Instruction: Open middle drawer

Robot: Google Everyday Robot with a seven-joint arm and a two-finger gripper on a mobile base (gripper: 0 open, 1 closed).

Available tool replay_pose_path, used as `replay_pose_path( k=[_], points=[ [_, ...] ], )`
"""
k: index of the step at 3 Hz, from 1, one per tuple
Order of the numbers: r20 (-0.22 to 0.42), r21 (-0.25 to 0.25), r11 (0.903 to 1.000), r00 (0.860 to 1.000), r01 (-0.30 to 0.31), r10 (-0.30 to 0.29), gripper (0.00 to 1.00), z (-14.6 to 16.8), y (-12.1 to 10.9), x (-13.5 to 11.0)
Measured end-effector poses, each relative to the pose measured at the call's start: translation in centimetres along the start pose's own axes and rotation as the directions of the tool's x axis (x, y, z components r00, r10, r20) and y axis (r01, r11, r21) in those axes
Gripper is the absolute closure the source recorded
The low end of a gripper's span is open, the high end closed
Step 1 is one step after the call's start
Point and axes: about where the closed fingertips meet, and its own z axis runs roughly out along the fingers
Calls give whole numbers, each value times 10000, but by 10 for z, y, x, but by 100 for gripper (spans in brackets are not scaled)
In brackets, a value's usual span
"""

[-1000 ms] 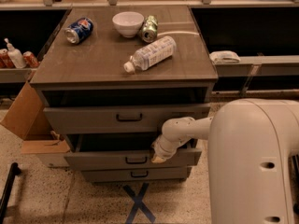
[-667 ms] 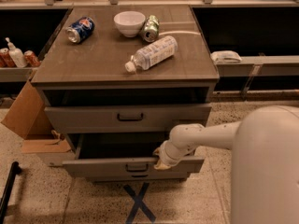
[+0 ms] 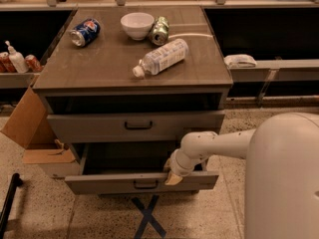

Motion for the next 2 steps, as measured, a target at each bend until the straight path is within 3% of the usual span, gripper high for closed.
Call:
replay_pose_path(
  k=[2],
  points=[
    [41, -106, 9999, 10000, 27, -27, 0, 2, 4, -2]
  ],
)
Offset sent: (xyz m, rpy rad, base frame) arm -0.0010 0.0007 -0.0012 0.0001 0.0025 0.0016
